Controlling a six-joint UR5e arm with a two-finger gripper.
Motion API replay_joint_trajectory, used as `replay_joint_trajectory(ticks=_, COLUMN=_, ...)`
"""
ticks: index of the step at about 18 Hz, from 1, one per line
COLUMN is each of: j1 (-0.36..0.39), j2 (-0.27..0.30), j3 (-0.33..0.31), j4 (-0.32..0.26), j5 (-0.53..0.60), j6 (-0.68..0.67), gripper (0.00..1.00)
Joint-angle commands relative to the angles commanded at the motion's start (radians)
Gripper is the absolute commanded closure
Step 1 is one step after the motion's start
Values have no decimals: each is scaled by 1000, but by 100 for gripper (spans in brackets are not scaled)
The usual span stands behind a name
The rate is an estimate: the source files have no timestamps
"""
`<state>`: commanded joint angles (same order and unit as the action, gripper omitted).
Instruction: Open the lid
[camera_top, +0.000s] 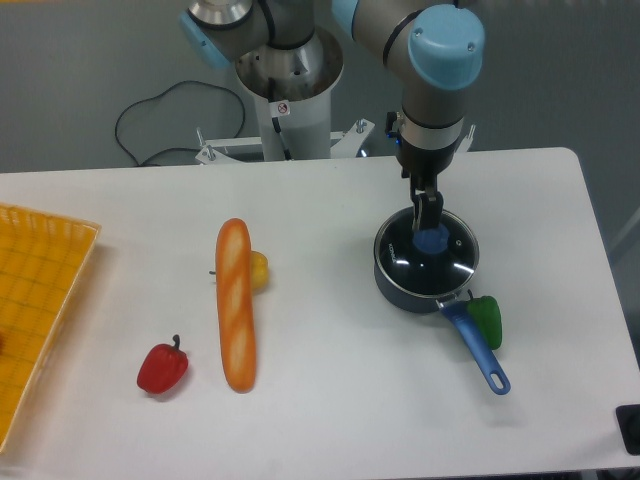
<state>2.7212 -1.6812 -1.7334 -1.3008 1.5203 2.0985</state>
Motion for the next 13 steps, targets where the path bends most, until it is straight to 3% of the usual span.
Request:
replay_joint_trajectory(ticks=3, j1=22, j2=3, j3=-2, j4=0, j5=-11, j6=0, gripper=0)
replay_joint_trajectory(ticks=13, j1=-7, j2=-5, j3=-22, j4=3, j5=-12, j6=11, gripper=0)
